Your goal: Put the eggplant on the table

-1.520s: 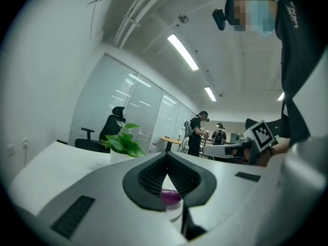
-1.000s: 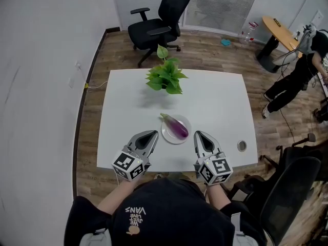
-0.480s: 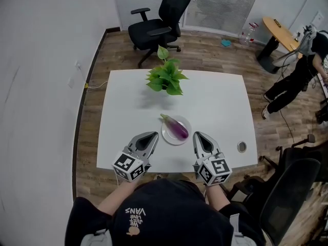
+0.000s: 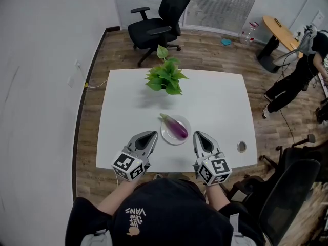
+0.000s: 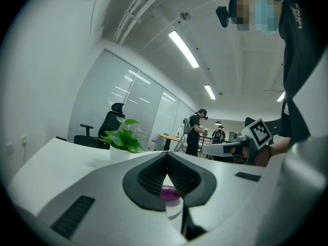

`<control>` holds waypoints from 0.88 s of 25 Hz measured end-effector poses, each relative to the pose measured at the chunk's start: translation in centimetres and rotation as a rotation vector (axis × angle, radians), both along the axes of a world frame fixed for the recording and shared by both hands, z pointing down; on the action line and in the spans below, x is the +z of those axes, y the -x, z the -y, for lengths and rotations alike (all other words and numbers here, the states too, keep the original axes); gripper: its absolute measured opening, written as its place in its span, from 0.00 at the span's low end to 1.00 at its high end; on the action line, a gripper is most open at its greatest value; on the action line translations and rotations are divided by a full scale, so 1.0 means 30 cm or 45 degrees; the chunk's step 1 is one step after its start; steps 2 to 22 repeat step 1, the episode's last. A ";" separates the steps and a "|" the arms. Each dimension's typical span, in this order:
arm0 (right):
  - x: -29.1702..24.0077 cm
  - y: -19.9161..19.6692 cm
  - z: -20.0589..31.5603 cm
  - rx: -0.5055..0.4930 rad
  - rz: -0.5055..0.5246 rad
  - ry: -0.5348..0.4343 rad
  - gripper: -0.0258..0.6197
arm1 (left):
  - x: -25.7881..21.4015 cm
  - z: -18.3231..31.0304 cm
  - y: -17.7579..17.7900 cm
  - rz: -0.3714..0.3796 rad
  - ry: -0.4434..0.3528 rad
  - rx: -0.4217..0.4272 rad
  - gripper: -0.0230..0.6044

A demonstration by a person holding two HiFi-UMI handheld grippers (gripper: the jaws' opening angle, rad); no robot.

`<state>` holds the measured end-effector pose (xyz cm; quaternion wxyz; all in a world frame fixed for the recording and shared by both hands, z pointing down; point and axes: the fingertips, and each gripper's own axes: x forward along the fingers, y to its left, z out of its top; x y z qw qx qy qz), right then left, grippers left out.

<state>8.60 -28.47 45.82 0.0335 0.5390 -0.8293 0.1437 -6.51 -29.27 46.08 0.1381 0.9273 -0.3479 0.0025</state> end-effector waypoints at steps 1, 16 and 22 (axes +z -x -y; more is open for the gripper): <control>-0.001 -0.003 0.001 0.001 0.001 -0.001 0.07 | 0.000 0.001 -0.001 0.002 -0.001 -0.001 0.05; -0.001 -0.003 0.001 0.001 0.001 -0.001 0.07 | 0.000 0.001 -0.001 0.002 -0.001 -0.001 0.05; -0.001 -0.003 0.001 0.001 0.001 -0.001 0.07 | 0.000 0.001 -0.001 0.002 -0.001 -0.001 0.05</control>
